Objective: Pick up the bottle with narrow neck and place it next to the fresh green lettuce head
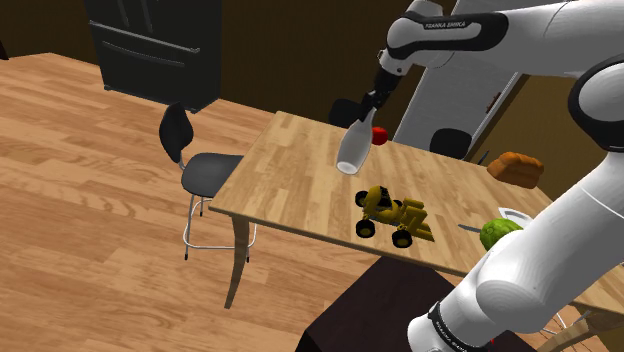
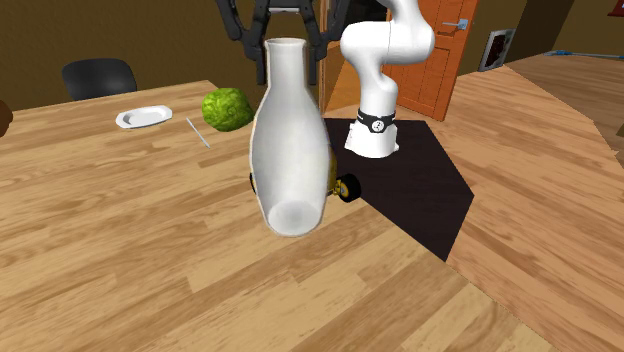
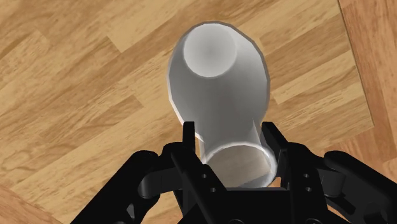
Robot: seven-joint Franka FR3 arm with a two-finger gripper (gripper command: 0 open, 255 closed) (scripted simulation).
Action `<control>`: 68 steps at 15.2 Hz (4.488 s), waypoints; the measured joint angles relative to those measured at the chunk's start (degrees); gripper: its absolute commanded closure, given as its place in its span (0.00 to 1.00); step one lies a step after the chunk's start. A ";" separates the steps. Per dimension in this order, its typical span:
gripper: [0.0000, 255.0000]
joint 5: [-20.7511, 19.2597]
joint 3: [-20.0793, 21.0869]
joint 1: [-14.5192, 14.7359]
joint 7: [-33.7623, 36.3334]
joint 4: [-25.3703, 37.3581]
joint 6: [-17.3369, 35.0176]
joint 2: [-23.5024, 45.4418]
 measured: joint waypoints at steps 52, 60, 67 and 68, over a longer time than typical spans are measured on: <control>1.00 -4.85 -4.79 -5.48 -9.39 16.78 -30.58 -14.41; 1.00 -9.08 -8.01 -8.74 -15.74 11.43 -33.48 -23.48; 1.00 -13.20 -13.10 -11.48 -23.71 10.22 -36.60 -28.97; 1.00 -13.76 -13.63 -11.84 -24.69 10.44 -37.32 -29.66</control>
